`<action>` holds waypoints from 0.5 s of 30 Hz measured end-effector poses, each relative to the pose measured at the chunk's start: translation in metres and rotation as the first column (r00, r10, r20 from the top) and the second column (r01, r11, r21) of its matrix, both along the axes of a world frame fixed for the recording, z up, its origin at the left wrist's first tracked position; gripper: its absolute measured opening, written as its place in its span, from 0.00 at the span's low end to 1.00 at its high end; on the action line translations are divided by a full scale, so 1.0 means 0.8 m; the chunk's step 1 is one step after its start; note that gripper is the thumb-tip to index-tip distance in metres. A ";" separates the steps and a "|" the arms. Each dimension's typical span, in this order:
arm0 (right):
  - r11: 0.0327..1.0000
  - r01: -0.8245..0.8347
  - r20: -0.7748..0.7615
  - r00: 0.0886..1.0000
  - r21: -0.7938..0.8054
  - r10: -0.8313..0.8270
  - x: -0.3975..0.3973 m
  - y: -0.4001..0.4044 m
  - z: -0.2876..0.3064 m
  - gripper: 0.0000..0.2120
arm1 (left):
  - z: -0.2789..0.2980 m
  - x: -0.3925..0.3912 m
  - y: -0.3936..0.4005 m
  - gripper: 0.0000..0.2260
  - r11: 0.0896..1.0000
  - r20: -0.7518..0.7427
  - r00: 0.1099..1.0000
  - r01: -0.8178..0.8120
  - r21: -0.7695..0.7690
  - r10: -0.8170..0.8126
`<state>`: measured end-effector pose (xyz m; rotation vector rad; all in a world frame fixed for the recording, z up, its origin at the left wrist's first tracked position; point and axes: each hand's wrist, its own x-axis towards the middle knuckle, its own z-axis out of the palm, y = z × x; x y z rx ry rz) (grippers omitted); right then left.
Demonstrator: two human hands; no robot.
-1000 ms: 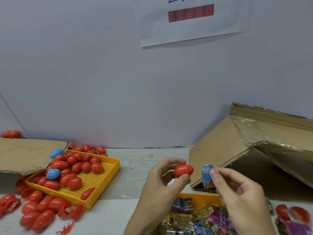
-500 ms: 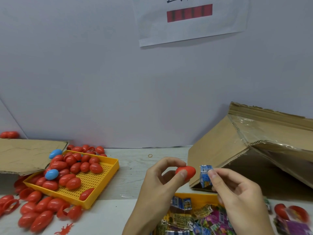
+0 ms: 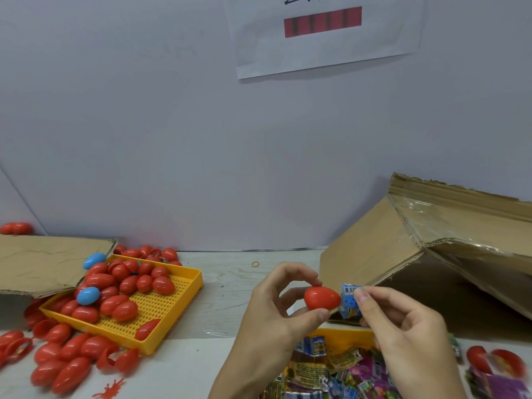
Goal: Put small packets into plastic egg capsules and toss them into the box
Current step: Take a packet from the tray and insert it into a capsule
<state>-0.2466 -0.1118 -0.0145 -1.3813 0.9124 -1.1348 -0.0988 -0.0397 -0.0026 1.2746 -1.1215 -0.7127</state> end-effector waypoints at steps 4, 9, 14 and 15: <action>1.000 -0.003 0.002 1.000 -0.006 0.003 0.000 0.002 0.002 0.02 | 0.001 0.000 0.000 0.18 0.999 0.002 0.999 0.040 -0.005 -0.040; 0.999 -0.043 -0.032 0.999 -0.007 0.043 0.000 0.004 0.006 0.00 | -0.001 0.002 0.000 0.18 0.999 -0.005 0.999 0.046 -0.004 -0.046; 0.999 -0.039 -0.062 0.997 -0.021 0.038 -0.001 0.003 0.004 0.03 | -0.001 -0.002 -0.001 0.13 1.000 -0.018 1.000 0.016 -0.009 -0.016; 0.999 -0.040 -0.065 0.997 -0.018 0.039 -0.001 0.003 0.003 0.03 | -0.001 -0.002 -0.002 0.14 1.000 -0.018 1.000 0.004 -0.007 -0.004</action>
